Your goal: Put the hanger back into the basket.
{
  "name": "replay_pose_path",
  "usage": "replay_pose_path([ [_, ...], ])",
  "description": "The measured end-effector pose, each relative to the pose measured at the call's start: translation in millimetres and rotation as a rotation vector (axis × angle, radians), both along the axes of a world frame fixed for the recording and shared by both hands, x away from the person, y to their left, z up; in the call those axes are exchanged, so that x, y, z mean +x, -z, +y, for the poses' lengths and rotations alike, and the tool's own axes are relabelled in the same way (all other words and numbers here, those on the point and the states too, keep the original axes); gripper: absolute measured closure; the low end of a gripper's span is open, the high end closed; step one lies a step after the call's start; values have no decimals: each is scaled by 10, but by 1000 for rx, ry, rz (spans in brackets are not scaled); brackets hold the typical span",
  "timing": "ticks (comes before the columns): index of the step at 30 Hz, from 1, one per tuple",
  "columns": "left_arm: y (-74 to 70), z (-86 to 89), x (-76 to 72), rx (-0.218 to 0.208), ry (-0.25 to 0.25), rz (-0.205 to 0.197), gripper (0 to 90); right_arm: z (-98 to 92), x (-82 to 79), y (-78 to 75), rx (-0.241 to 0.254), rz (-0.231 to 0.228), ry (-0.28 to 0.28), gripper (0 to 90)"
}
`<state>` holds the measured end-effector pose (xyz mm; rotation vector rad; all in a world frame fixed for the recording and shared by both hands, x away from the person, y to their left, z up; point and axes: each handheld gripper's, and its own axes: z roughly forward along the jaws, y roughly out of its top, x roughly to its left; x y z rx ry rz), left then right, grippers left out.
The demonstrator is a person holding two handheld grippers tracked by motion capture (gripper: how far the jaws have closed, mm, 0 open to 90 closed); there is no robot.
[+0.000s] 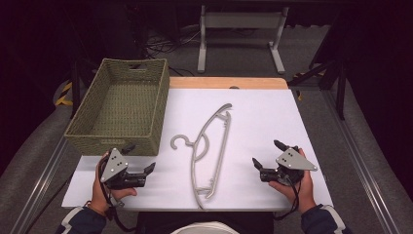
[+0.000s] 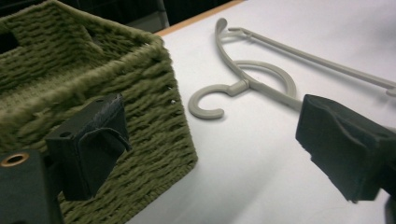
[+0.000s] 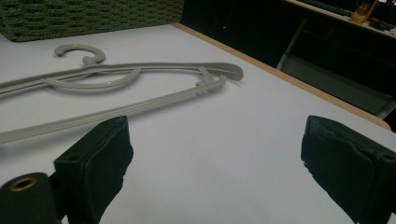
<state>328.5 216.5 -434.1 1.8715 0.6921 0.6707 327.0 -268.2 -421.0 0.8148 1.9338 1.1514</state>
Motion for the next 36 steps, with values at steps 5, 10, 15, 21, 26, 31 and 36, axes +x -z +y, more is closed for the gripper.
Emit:
replay_pose_path([
  [5, 3, -84, -22, -14, 5, 34, 114, 11, 15, 16, -21, 9, 8, 92],
  [10, 44, -319, 18, 0, 45, 166, 128, 43, 18, 41, -43, 26, 8, 93],
  [15, 54, -651, 125, 39, 27, 299, 129, 33, 36, 44, -43, 45, 4, 102],
  [21, 105, -1128, 239, 147, 38, 395, 196, 50, 60, 83, -73, 68, -1, 104],
  [26, 200, -1371, 344, 198, 29, 456, 241, 40, 63, 88, -75, 74, -2, 105],
  [31, 219, -1486, 518, 226, -34, 491, 299, 37, 74, 95, -71, 85, -3, 109],
  [36, 166, -1485, 643, 252, -38, 519, 461, 52, 90, 121, -81, 110, -6, 113],
])
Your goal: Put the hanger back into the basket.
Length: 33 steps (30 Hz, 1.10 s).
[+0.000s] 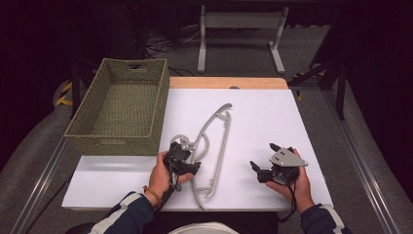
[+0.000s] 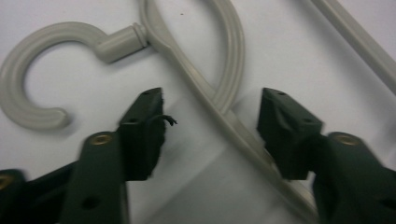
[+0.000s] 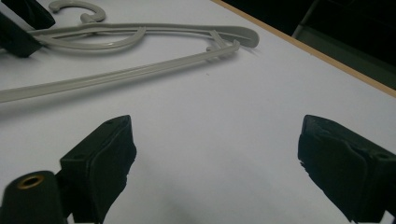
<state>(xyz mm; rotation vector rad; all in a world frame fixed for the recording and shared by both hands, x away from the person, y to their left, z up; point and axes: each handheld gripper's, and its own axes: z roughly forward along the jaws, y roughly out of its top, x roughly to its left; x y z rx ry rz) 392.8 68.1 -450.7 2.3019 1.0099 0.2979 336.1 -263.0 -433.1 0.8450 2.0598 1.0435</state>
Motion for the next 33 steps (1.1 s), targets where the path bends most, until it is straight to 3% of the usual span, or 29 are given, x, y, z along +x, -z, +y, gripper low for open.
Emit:
replay_pose_path([
  [4, -46, 68, 113, 19, 52, 48, 601, -5, 11, 13, -6, 21, 9, 116],
  [6, -70, 83, 156, 28, 75, 76, 603, -12, 17, 20, -2, 33, 10, 116],
  [9, -127, 40, 171, 107, 99, 100, 607, -10, 30, 37, -9, 54, 14, 116],
  [12, -149, 20, 210, 139, 112, 126, 605, 1, 46, 55, -18, 75, 18, 117],
  [16, -150, -29, 208, 167, 108, 121, 580, 10, 50, 64, -12, 89, 10, 117],
  [23, -174, -63, 242, 199, 146, 132, 595, 30, 53, 76, -20, 107, 2, 117],
  [26, -195, -91, 283, 223, 192, 140, 657, 22, 66, 87, -26, 124, 5, 118],
  [33, -215, -211, 304, 302, 267, 100, 814, -14, 76, 77, -16, 129, 11, 118],
])
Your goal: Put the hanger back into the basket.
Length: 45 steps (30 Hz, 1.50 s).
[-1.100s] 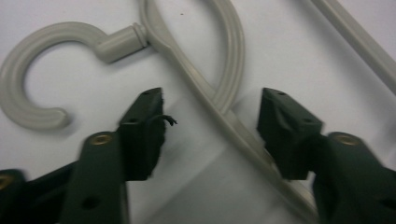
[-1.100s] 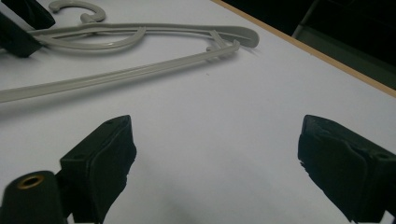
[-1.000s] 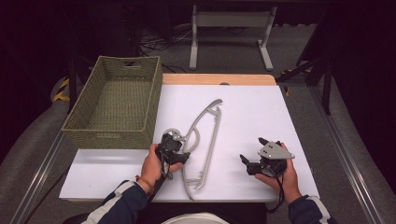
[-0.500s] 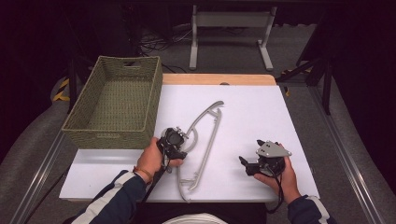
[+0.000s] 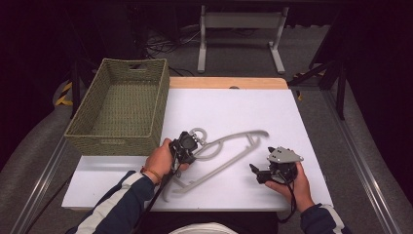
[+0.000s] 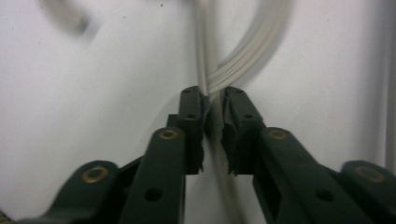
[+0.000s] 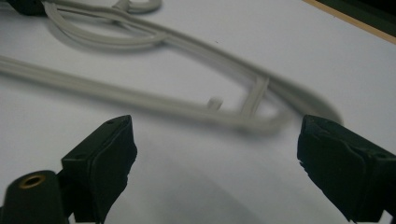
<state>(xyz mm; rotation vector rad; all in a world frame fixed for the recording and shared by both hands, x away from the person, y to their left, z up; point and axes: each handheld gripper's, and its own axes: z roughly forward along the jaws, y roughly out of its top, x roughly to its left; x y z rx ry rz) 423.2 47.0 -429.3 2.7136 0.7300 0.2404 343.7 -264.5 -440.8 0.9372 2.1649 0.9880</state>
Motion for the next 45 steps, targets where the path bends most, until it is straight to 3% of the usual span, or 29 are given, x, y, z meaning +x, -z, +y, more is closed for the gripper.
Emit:
replay_pose_path([
  [2, -8, -42, -24, 35, 21, -36, 818, -17, -2, -13, 6, -8, 6, 118],
  [6, -15, -61, -51, 48, 11, -139, 820, -52, -26, -61, 29, -42, 10, 118],
  [11, -93, -10, -77, 6, -19, -251, 820, -94, -72, -128, 62, -107, 13, 118],
  [15, -150, 44, -74, -31, -37, -296, 820, -94, -89, -141, 60, -127, 0, 118],
  [16, -174, 62, -68, -42, -37, -287, 820, -90, -94, -141, 61, -128, -3, 118],
  [21, -323, 130, -89, -88, -59, -367, 820, -64, -111, -140, 54, -149, -16, 118],
  [25, -423, 168, -96, -114, -68, -391, 820, -69, -123, -149, 59, -160, -12, 118],
  [31, -665, 307, -110, -193, -111, -446, 821, -73, -128, -151, 60, -172, -12, 118],
  [34, -781, 387, -108, -229, -134, -458, 821, -65, -124, -141, 55, -165, -16, 118],
  [45, -1118, 591, -109, -281, -161, -464, 821, -63, -105, -113, 51, -150, -17, 118],
])
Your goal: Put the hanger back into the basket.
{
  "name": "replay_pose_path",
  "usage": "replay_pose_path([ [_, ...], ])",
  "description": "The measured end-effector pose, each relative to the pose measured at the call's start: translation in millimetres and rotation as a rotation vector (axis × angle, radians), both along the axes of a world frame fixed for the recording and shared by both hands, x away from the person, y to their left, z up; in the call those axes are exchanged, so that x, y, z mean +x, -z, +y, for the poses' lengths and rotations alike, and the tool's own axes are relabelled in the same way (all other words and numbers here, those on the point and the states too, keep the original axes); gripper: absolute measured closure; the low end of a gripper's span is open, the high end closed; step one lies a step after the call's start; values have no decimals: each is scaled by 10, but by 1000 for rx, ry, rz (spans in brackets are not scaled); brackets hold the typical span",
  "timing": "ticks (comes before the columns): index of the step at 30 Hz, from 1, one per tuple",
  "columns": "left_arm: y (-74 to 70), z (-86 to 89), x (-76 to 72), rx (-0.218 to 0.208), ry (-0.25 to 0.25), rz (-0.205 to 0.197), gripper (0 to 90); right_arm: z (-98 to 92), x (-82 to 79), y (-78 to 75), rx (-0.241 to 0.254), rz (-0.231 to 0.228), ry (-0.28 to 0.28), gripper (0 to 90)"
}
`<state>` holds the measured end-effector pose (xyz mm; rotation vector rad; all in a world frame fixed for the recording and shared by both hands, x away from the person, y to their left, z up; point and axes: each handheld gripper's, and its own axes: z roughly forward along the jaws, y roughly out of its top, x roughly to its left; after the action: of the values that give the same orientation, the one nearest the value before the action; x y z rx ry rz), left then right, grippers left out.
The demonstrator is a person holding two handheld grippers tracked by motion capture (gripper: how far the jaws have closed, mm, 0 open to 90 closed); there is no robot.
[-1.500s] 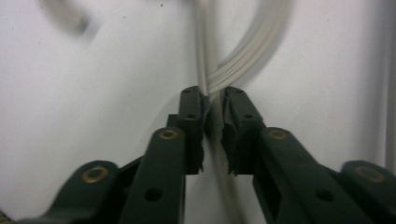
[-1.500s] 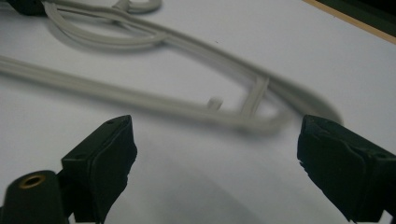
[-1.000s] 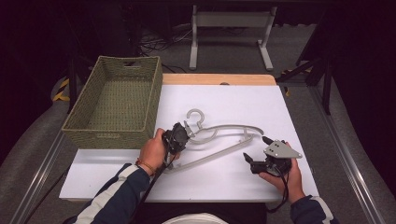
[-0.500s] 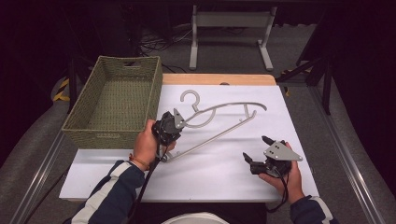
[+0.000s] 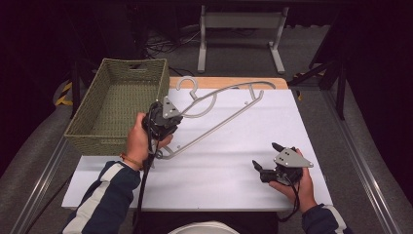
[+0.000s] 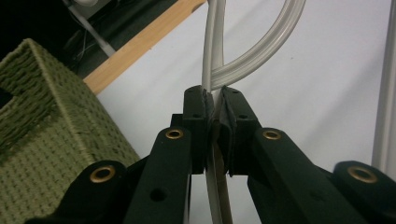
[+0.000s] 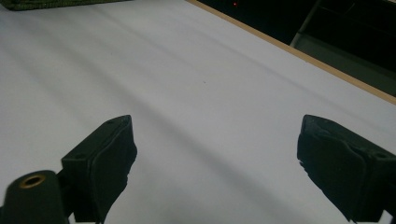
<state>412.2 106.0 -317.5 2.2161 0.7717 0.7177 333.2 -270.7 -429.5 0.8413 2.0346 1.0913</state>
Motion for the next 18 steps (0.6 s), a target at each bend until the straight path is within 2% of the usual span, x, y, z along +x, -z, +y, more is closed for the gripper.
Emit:
replay_pose_path([
  [3, -72, 59, 0, -15, -21, -15, 821, 5, 3, 6, -3, 2, -3, 118],
  [5, -126, 118, 15, -30, -23, -11, 821, 11, 7, 16, -9, 9, -12, 118],
  [8, -161, 152, 18, -28, -39, -25, 820, 14, 12, 24, -7, 16, -15, 118],
  [11, -224, 239, 37, -44, -58, -32, 820, 15, 11, 22, -8, 13, -17, 118],
  [15, -245, 314, 75, -46, -75, -39, 821, 16, 8, 20, -8, 12, -17, 118],
  [18, -232, 437, 143, -59, -110, -30, 820, 20, 7, 21, -11, 12, -19, 118],
])
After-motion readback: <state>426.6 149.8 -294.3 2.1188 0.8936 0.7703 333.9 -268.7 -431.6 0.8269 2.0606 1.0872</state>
